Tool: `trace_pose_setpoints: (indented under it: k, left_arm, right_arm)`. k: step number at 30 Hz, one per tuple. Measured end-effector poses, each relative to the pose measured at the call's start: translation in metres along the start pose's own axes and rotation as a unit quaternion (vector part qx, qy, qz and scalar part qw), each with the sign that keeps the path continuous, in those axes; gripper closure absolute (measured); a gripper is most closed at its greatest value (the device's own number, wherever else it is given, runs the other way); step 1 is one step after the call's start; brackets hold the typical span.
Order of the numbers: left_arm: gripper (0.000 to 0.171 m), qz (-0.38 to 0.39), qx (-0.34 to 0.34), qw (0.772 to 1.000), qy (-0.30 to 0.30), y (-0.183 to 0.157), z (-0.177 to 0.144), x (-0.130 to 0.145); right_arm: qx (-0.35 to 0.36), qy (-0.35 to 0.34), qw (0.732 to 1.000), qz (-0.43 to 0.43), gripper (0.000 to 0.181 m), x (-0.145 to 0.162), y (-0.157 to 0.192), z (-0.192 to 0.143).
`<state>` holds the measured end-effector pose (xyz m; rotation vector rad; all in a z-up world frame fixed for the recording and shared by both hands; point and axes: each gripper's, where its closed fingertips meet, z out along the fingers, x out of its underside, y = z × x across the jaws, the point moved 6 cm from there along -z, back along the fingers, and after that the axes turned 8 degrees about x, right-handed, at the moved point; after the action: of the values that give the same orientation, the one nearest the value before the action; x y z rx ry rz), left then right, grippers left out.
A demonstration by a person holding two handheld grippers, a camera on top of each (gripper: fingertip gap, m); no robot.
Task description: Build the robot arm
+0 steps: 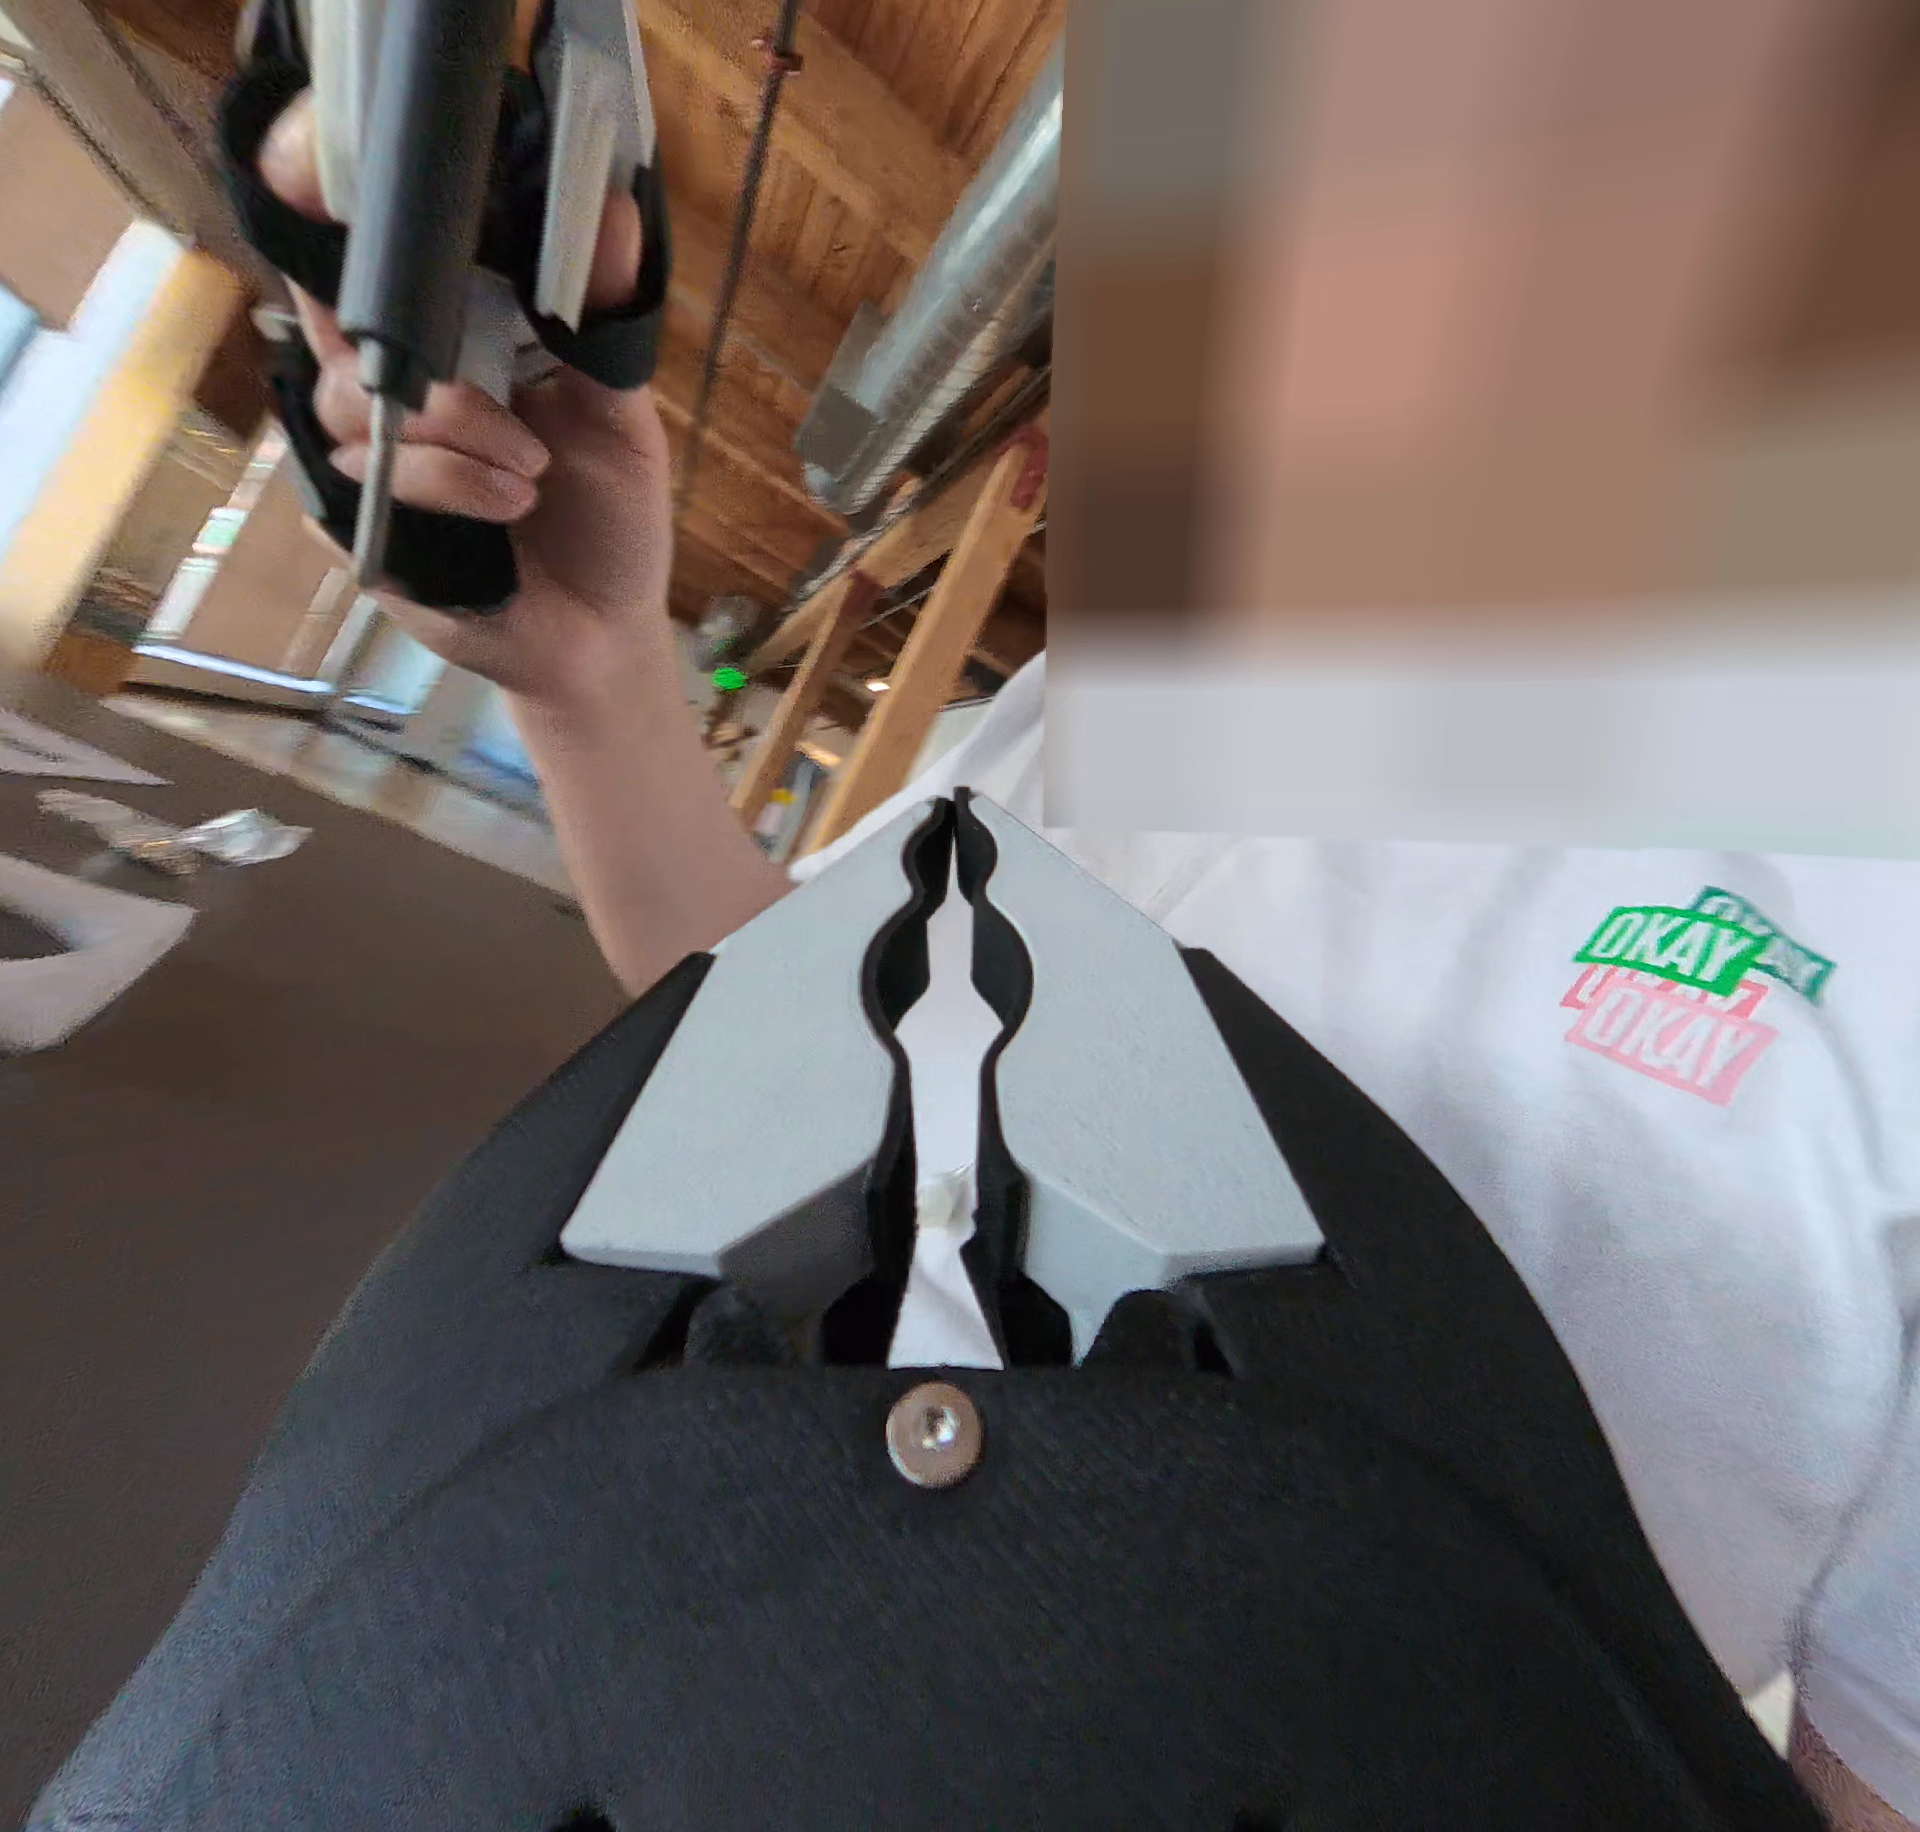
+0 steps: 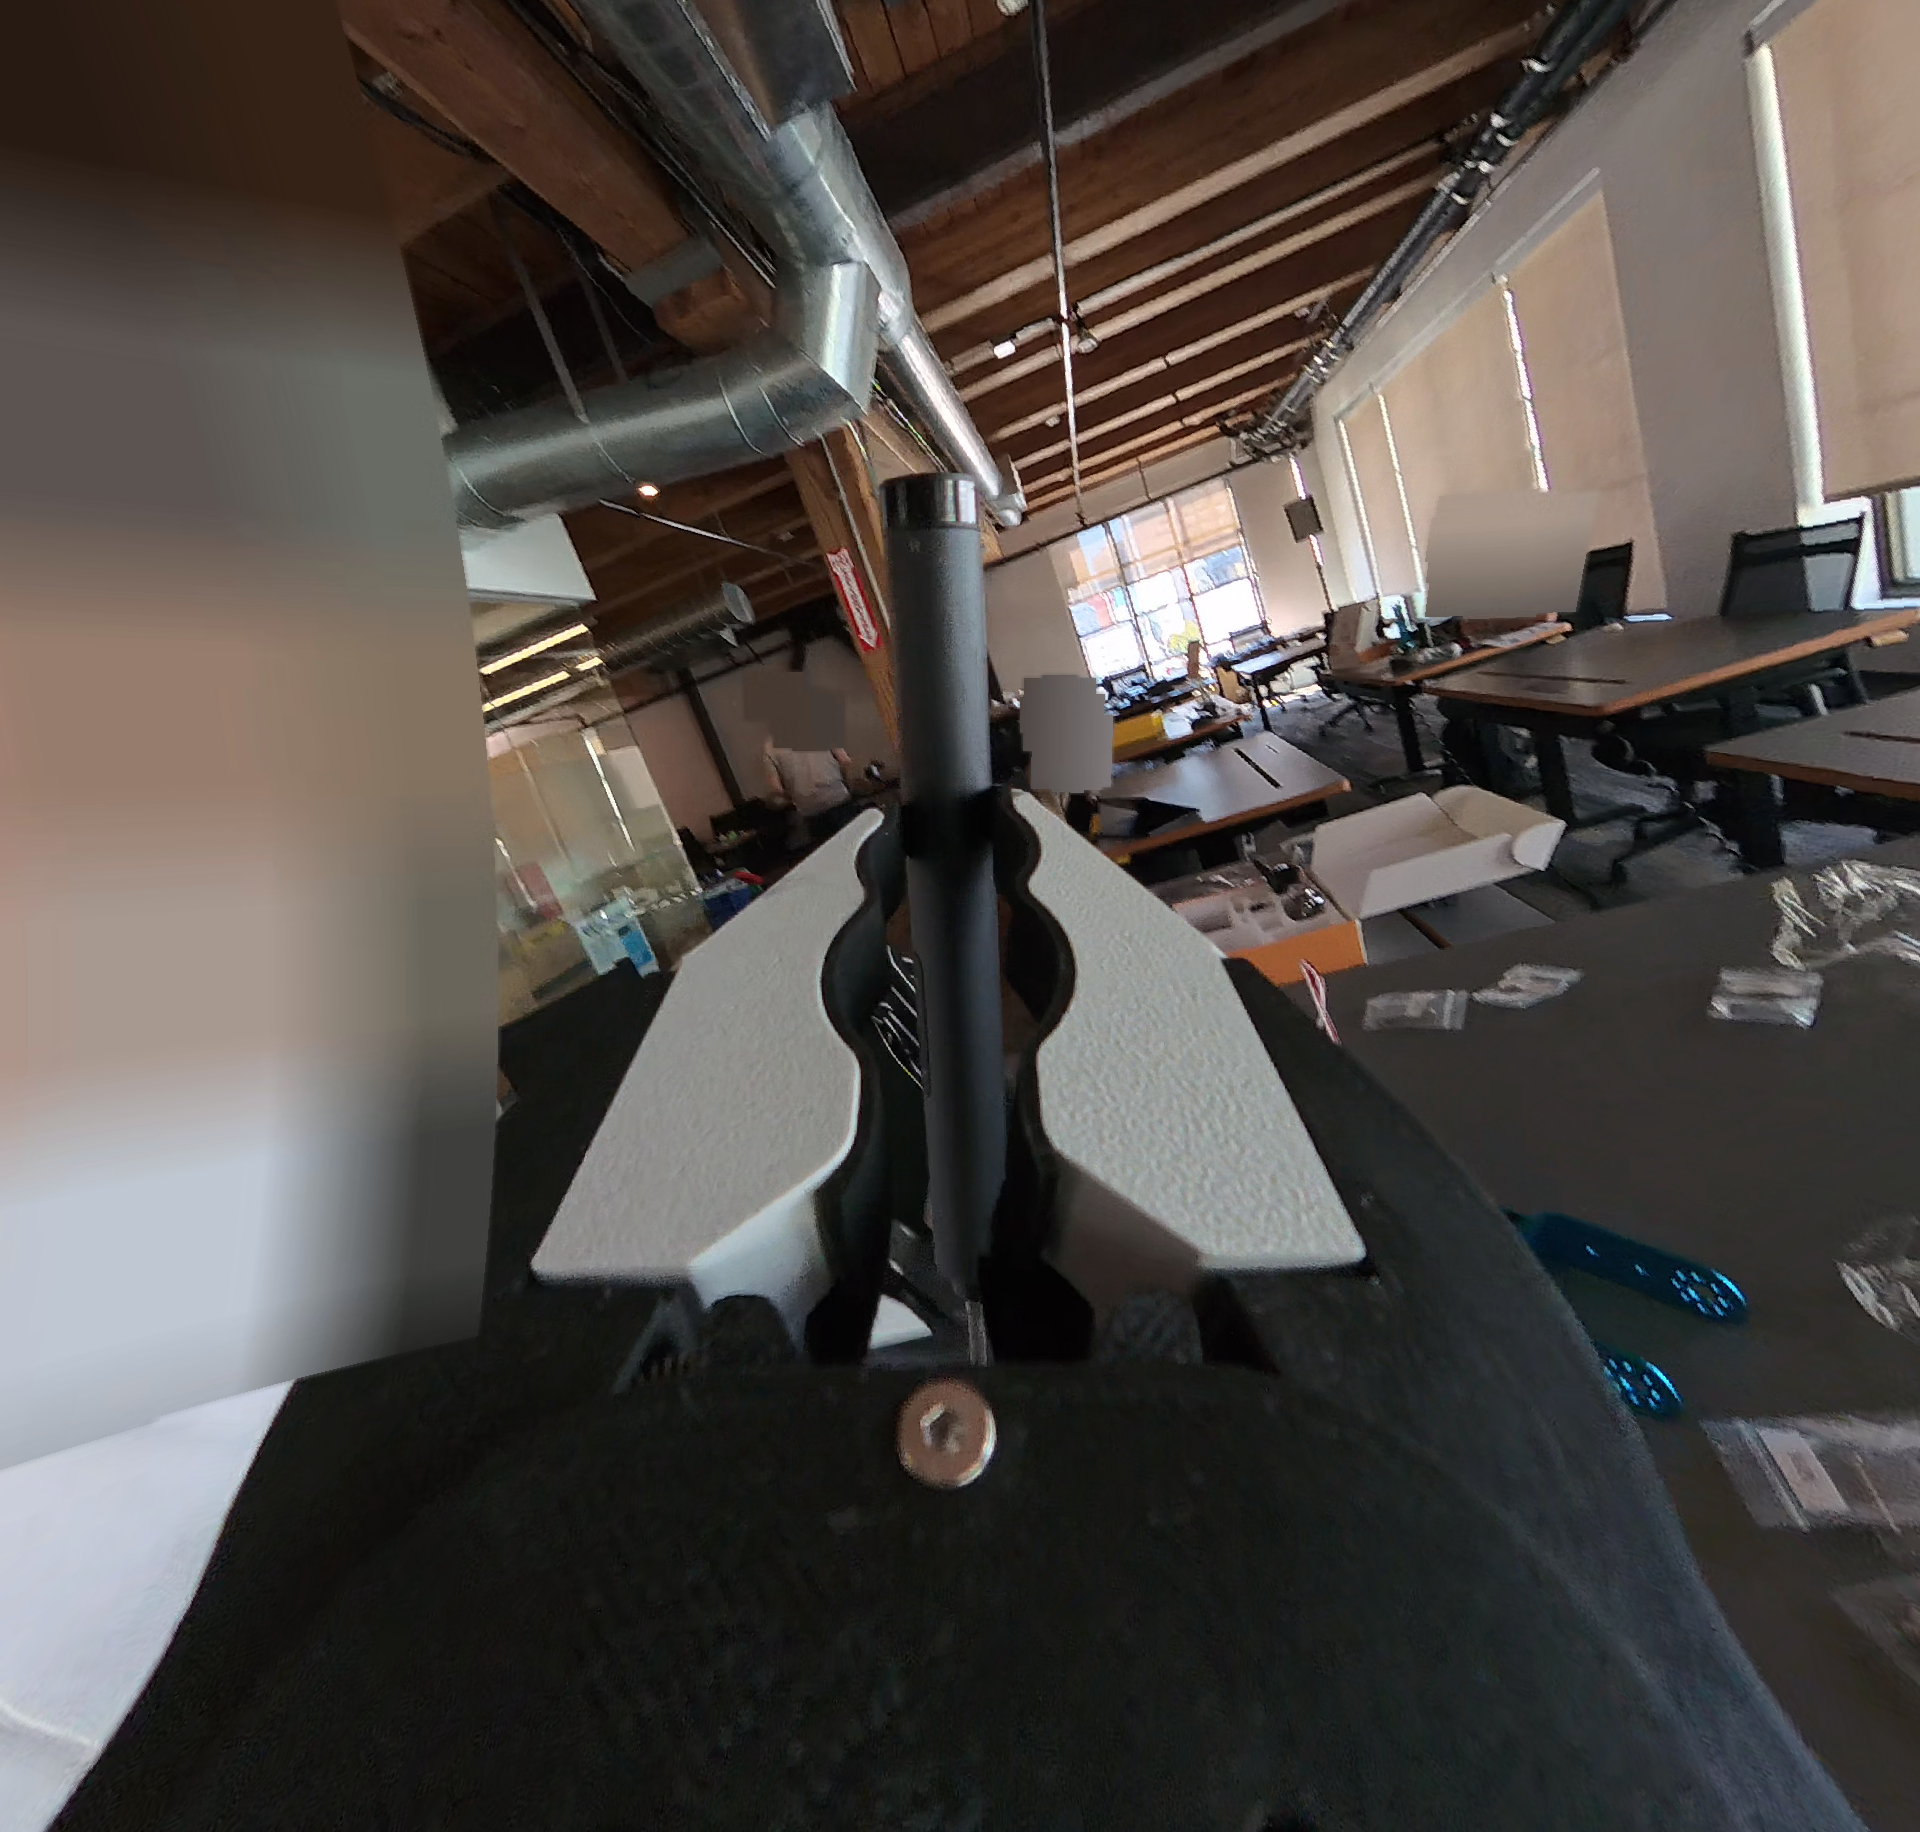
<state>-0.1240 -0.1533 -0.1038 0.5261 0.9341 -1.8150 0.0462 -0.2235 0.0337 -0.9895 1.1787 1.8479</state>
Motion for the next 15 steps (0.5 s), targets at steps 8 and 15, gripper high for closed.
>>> trace_pose_setpoints:
  k: [8, 15]
  left_arm:
    - [0.111, 0.272, -0.543, 0.771, 0.194, -0.064, -0.088, -0.079]
    - [0.030, 0.258, -0.689, 0.581, 0.347, -0.062, -0.166, -0.142]
  right_arm:
    - [0.028, 0.055, 0.998, -0.014, 0.165, 0.036, -0.014, 0.001]
    - [0.023, 0.080, 0.997, -0.006, 0.165, 0.049, -0.029, -0.002]
